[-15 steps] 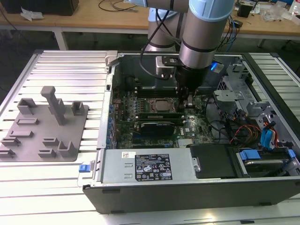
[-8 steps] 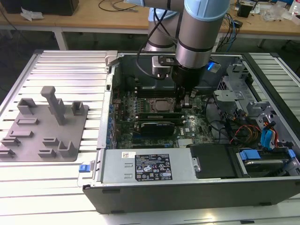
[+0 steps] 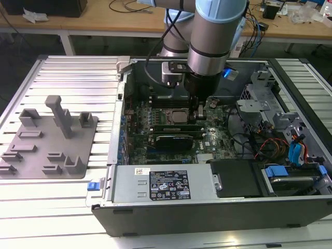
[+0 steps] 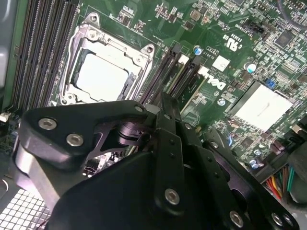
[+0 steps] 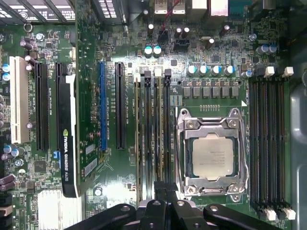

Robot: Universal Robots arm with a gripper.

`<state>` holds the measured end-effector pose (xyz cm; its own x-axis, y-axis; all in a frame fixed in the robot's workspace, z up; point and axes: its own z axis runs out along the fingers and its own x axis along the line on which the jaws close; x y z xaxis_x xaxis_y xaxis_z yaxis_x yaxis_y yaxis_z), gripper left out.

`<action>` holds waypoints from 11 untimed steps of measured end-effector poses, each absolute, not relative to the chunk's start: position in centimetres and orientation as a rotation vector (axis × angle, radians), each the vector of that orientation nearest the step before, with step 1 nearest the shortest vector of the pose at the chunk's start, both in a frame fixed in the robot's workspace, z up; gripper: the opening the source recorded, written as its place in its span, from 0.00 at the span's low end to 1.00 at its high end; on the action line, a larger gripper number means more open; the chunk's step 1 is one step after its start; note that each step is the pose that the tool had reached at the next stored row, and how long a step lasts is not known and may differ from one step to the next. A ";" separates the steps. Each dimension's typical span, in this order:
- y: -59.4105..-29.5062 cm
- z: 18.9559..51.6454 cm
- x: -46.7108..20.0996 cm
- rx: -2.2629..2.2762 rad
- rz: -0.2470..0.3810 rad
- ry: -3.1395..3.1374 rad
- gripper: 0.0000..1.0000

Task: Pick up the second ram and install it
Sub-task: 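Press down the second ram until it locks into place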

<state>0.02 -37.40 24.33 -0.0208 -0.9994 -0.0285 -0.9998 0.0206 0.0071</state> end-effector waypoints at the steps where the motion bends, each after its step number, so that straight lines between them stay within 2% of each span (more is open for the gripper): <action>1: -37.4 24.3 0.0 -2.187 0.039 2.233 0.08; 11: -37.4 24.3 -1.4 -2.187 0.039 2.233 0.08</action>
